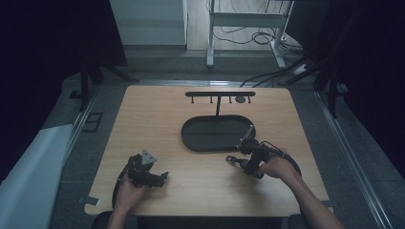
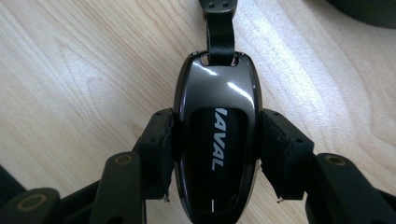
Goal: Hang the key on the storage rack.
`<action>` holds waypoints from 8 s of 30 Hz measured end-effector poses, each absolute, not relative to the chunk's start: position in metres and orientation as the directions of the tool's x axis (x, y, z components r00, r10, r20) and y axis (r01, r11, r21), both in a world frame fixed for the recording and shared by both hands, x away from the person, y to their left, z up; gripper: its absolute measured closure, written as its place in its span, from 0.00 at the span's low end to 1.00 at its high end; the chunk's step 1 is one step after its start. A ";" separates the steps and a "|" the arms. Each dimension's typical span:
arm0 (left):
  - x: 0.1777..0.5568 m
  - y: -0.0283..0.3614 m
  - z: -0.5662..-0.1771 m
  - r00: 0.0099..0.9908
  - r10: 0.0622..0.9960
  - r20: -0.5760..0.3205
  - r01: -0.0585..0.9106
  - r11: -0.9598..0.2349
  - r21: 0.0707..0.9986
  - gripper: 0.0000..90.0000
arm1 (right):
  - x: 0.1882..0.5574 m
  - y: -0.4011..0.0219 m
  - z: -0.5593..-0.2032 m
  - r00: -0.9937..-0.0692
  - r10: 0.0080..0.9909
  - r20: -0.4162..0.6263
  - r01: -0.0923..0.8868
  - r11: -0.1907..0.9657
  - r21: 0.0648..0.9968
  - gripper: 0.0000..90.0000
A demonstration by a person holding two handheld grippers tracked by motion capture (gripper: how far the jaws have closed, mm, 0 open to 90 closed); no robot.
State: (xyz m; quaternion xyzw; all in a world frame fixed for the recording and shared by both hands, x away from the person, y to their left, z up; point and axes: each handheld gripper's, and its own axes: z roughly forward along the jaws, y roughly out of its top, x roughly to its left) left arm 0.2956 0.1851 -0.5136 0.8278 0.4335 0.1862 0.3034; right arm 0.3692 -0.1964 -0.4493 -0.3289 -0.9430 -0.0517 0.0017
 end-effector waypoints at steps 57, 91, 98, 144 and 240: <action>0.297 0.183 -0.515 0.555 0.830 0.051 0.610 -0.448 0.654 0.00 | 0.408 -0.211 -0.362 -0.752 0.653 0.096 0.658 0.730 0.187 0.55; 0.297 0.186 -0.513 0.548 0.836 0.015 0.612 -0.413 0.675 0.00 | 0.445 -0.225 -0.307 -0.671 0.739 0.067 0.730 0.640 0.240 0.55; 0.297 0.185 -0.514 0.549 0.836 0.015 0.612 -0.414 0.674 0.00 | 0.452 -0.228 -0.298 -0.651 0.757 0.058 0.744 0.622 0.243 0.55; 0.297 0.185 -0.515 0.558 0.829 0.028 0.608 -0.431 0.667 0.00 | 0.490 -0.215 -0.254 -0.561 0.828 0.014 0.797 0.535 0.281 0.55; 0.296 0.180 -0.516 0.584 0.810 0.047 0.597 -0.468 0.652 0.00 | 0.508 -0.212 -0.397 -0.555 0.831 -0.040 0.758 0.526 0.386 0.40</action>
